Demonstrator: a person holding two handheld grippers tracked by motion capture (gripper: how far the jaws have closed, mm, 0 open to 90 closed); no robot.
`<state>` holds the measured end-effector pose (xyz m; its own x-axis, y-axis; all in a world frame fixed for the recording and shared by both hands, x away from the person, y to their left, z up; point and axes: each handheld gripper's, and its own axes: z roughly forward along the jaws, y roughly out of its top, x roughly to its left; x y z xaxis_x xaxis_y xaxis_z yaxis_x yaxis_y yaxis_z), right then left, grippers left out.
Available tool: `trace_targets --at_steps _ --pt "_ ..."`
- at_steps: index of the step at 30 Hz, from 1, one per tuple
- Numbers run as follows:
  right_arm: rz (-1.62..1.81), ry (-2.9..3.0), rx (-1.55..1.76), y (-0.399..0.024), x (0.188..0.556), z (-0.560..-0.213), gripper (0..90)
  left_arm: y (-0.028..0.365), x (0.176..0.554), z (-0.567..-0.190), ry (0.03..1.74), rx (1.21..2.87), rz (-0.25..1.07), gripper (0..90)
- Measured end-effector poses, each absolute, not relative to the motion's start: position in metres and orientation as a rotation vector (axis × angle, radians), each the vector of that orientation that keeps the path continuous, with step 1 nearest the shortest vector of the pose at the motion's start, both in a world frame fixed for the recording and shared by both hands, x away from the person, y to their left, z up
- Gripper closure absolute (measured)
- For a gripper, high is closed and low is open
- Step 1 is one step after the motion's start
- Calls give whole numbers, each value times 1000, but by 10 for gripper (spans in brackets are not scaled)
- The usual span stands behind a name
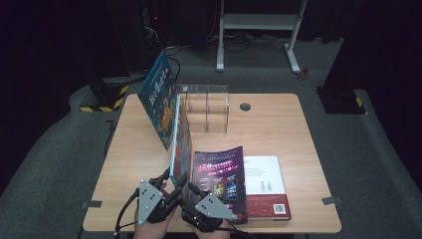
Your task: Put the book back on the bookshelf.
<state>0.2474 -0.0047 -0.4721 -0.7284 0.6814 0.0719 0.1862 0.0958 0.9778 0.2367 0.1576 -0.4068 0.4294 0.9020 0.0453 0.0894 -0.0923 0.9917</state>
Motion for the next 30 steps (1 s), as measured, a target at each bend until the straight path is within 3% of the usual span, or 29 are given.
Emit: trace_targets --at_steps 4,11,30 --pt "1668 1972 831 -12 240 -473 476 161 236 -408 923 1491 885 660" --pt "1637 1935 874 -34 240 -474 478 170 234 -412 939 1468 933 737" --pt "1536 1856 955 -82 254 -468 481 195 245 -408 1012 1410 828 737"
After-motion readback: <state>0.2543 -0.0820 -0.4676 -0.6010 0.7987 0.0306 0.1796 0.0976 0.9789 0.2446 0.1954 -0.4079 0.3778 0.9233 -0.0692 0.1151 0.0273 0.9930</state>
